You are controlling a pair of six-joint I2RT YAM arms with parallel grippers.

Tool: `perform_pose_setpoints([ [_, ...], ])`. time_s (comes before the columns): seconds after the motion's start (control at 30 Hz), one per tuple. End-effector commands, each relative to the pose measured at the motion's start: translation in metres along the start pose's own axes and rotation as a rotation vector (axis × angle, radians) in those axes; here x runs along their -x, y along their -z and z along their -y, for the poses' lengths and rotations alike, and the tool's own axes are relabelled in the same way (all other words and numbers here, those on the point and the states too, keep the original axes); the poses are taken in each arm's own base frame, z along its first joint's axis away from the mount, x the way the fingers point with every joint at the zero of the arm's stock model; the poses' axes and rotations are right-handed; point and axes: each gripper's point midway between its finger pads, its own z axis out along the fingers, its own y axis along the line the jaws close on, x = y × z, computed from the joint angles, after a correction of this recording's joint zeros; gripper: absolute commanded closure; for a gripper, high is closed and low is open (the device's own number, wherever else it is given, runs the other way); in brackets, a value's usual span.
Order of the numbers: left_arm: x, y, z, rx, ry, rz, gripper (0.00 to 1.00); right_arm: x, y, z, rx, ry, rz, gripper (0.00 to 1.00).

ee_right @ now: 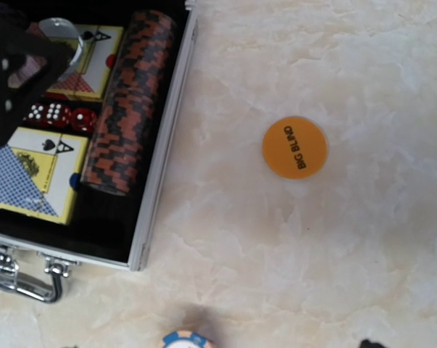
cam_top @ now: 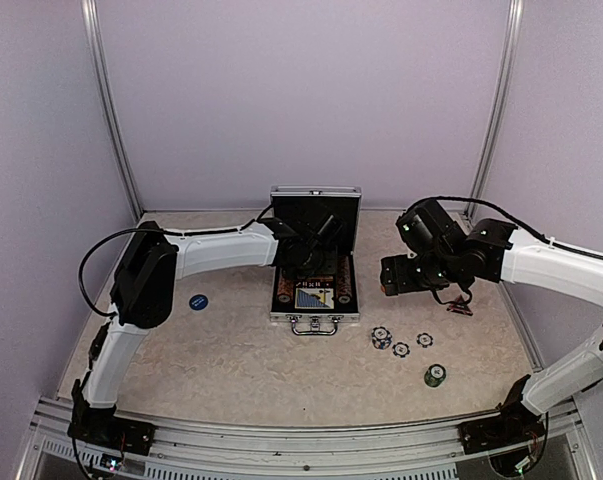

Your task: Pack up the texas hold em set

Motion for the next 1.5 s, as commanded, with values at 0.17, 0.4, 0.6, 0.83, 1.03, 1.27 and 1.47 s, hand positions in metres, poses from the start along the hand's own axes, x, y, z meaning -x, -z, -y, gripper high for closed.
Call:
perform_pose_setpoints([
  [0.17, -0.014, 0.000, 0.004, -0.024, -0.026, -0.057, 0.73, -0.001, 0.002, 0.004, -0.003, -0.021, 0.015, 0.18],
  [0.4, -0.027, -0.014, -0.003, 0.007, -0.038, -0.070, 0.79, -0.002, 0.002, 0.004, -0.004, -0.022, 0.015, 0.18],
  [0.6, -0.034, -0.023, -0.010, 0.038, -0.049, -0.075, 0.90, -0.004, 0.001, 0.005, -0.004, -0.024, 0.012, 0.18],
  [0.83, -0.033, -0.032, -0.018, 0.069, -0.059, -0.045, 0.94, -0.005, 0.001, 0.005, -0.004, -0.025, 0.011, 0.18],
  [1.03, -0.038, -0.042, -0.024, 0.070, -0.053, -0.058, 0.94, -0.005, 0.002, 0.006, -0.005, -0.027, 0.013, 0.18],
  [1.27, -0.027, -0.048, -0.041, 0.093, 0.001, -0.012, 0.94, -0.006, 0.000, 0.005, -0.001, -0.025, 0.008, 0.18],
  [1.47, -0.014, -0.045, -0.045, 0.075, 0.046, 0.017, 0.93, -0.005, 0.000, 0.004, 0.000, -0.026, 0.010, 0.18],
])
